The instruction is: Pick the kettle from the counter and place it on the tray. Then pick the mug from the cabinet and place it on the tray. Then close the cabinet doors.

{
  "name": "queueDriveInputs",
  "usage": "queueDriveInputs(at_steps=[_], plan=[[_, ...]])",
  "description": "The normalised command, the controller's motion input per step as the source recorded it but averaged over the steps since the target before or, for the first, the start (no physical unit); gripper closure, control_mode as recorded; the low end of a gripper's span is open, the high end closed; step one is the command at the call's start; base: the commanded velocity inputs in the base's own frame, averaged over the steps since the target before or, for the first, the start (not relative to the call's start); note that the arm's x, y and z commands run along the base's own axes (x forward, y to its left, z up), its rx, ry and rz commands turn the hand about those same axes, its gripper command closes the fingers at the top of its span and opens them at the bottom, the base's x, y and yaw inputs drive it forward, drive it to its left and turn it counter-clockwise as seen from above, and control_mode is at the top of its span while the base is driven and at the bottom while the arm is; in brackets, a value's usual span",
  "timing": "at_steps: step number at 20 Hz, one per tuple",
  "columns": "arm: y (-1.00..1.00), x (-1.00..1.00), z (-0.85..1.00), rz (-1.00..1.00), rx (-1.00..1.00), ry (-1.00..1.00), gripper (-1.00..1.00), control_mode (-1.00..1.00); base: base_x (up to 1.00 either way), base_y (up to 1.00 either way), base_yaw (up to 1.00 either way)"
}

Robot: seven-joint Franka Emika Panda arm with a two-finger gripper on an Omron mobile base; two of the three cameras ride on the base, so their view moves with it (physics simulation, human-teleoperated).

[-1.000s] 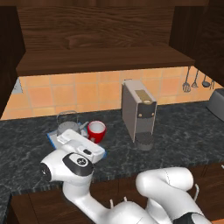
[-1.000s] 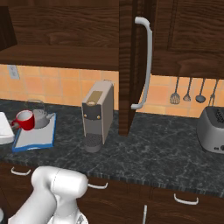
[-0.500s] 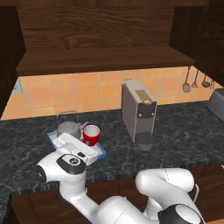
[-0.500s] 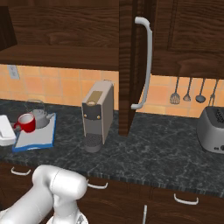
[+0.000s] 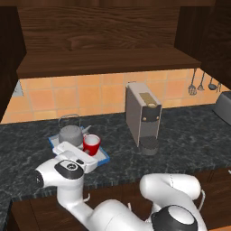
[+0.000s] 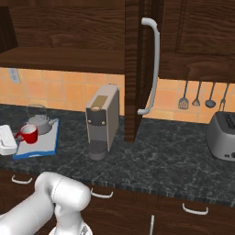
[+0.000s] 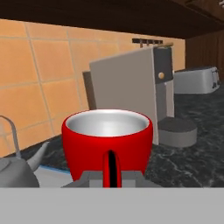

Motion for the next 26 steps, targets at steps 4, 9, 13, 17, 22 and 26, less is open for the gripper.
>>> queueDriveInputs(at_steps=[4,9,13,17,22,26], plan=[[0.04,0.10,-0.27,0.00,0.00,0.08,1.00,-1.00,0.00,0.00,0.00],[0.13,0.10,-0.32,0.00,0.00,0.01,1.00,-1.00,0.00,0.00,0.00],[0.17,0.20,-0.17,-0.01,0.00,0.00,1.00,-1.00,0.00,0.00,0.00],[0.17,0.22,-0.15,0.00,0.00,0.00,1.00,-1.00,0.00,0.00,0.00],[0.16,0.24,-0.26,0.00,0.00,0.01,1.00,-1.00,0.00,0.00,0.00],[0.16,0.17,-0.25,0.00,0.00,0.01,1.00,-1.00,0.00,0.00,0.00]])
